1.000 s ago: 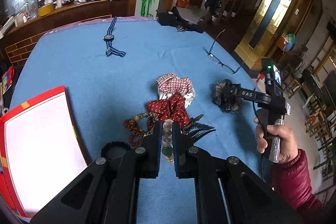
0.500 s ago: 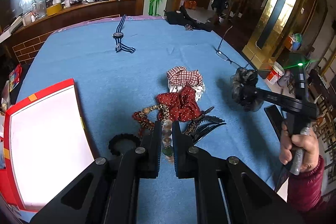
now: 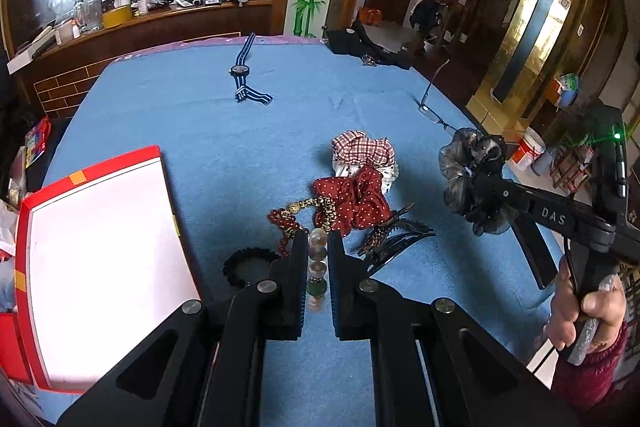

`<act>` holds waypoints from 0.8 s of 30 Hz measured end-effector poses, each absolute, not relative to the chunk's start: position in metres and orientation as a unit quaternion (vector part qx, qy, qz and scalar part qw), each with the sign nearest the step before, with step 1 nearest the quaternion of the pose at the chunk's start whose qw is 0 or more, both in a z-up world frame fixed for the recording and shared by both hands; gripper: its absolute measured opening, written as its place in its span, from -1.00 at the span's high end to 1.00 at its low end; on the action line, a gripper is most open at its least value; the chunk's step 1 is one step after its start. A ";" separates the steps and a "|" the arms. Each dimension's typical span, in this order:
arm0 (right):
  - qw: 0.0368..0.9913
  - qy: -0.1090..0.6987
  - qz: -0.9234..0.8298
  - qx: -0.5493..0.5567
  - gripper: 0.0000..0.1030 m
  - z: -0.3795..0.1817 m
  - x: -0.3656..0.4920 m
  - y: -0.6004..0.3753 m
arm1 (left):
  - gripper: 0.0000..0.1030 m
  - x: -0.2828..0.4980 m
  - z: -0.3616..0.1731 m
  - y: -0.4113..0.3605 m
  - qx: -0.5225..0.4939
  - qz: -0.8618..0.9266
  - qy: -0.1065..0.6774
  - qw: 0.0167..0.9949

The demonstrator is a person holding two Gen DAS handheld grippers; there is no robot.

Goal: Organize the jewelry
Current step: 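Carry both items into the red box while the left tool releases the pearl bracelet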

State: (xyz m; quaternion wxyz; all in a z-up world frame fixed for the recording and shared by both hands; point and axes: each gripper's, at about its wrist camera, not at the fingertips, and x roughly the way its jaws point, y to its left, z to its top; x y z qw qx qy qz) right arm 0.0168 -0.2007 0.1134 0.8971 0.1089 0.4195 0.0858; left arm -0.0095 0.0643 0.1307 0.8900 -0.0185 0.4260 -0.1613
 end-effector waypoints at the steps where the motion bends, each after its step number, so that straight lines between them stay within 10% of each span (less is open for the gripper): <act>1: 0.896 0.420 0.093 0.107 0.56 0.115 0.016 -0.196 | 0.82 -0.011 0.132 0.066 -0.019 -0.160 0.425 0.891; 24: 0.845 0.467 0.258 0.047 0.53 0.123 0.039 -0.015 | 0.82 -0.001 0.134 0.200 -0.039 -0.053 0.426 0.902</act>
